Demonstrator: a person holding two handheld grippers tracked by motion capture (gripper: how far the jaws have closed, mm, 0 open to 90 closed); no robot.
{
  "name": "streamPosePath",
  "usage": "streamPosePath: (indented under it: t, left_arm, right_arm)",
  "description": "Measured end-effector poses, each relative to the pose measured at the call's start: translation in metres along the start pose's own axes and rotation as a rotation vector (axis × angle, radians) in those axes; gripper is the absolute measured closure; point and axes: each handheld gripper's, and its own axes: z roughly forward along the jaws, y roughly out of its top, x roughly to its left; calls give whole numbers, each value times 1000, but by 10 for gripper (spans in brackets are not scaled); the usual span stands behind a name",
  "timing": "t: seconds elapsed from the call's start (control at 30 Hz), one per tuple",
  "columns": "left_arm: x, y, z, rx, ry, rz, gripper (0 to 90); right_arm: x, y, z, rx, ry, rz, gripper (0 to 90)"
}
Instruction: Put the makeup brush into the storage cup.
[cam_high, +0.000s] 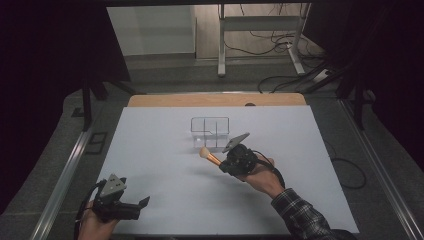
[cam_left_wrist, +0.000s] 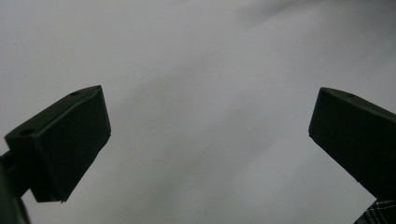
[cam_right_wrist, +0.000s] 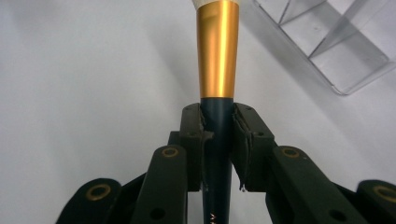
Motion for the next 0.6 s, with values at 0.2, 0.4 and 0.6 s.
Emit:
streamPosePath:
  t: [0.2, 0.4, 0.6]
  left_arm:
    - [0, 0, 0, -2, -4, -1, 0]
    - [1, 0, 0, -4, -7, -6, 0]
    - [1, -1, 0, -8, -9, -14, 0]
  right_arm:
    - [-4, -1, -4, -24, -11, 14, 743]
    - [-7, -1, -9, -46, -19, 38, 744]
    - [-11, -1, -16, -77, -25, 60, 744]
